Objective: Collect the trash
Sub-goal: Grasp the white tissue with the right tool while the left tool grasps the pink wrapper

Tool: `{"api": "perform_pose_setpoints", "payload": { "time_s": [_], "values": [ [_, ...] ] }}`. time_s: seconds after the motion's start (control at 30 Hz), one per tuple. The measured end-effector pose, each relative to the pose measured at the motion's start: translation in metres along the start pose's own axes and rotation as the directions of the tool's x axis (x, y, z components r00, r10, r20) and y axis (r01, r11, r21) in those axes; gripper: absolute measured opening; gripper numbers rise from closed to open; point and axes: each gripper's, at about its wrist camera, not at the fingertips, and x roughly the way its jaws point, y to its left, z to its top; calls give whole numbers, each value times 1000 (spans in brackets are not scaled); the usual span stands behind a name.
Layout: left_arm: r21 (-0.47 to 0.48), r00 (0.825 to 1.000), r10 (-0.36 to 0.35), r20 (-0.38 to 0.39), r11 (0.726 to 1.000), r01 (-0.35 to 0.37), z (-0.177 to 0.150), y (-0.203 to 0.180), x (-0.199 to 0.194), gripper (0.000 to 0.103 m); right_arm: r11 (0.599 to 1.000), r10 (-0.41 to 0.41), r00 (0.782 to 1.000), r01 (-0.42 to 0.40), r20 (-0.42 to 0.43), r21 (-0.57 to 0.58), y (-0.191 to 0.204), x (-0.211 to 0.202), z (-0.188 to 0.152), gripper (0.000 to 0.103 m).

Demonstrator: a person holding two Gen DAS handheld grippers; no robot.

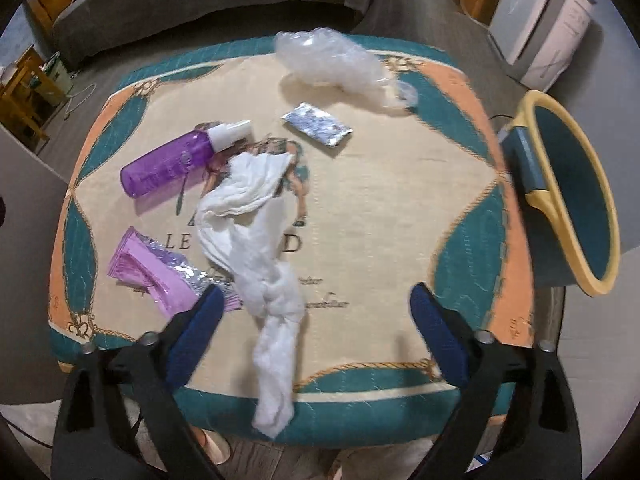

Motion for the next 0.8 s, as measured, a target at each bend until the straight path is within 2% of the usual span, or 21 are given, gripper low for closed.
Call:
{"api": "perform_pose_setpoints", "payload": {
  "time_s": [0.07, 0.17, 0.23, 0.27, 0.37, 0.5, 0.7, 0.8],
  "values": [
    [-8, 1000, -7, -4, 1000, 7, 0, -1, 3, 97, 1000, 10, 1000, -10, -15, -26, 6, 6, 1, 76],
    [-10, 1000, -15, -9, 1000, 15, 1, -3, 7, 97, 998, 47, 998, -49, -43, -36, 10, 14, 1, 55],
    [-11, 1000, -18, -14, 1000, 18, 2, -4, 9, 97, 997, 63, 996, -66, -64, -41, 12, 18, 2, 33],
    [-11, 1000, -19, -16, 1000, 19, 2, -6, 10, 97, 996, 69, 995, -72, -67, -44, 12, 17, 2, 28],
    [-1, 1000, -18, -14, 1000, 18, 3, -9, 11, 97, 995, 81, 995, -84, -51, -45, 11, 7, 7, 25],
    [-7, 999, -42, -9, 999, 42, 4, -13, 9, 97, 994, 49, 998, -52, -36, -95, 3, -25, 26, 25],
    [-11, 998, -65, -8, 998, 65, 4, -22, 12, 97, 988, -21, 995, 36, 96, -149, -31, -85, 57, 25],
    [-19, 997, -69, -22, 998, 68, 0, -28, 18, 97, 993, -1, 987, 20, 162, -116, -48, -91, 56, 25]
  ]
}}
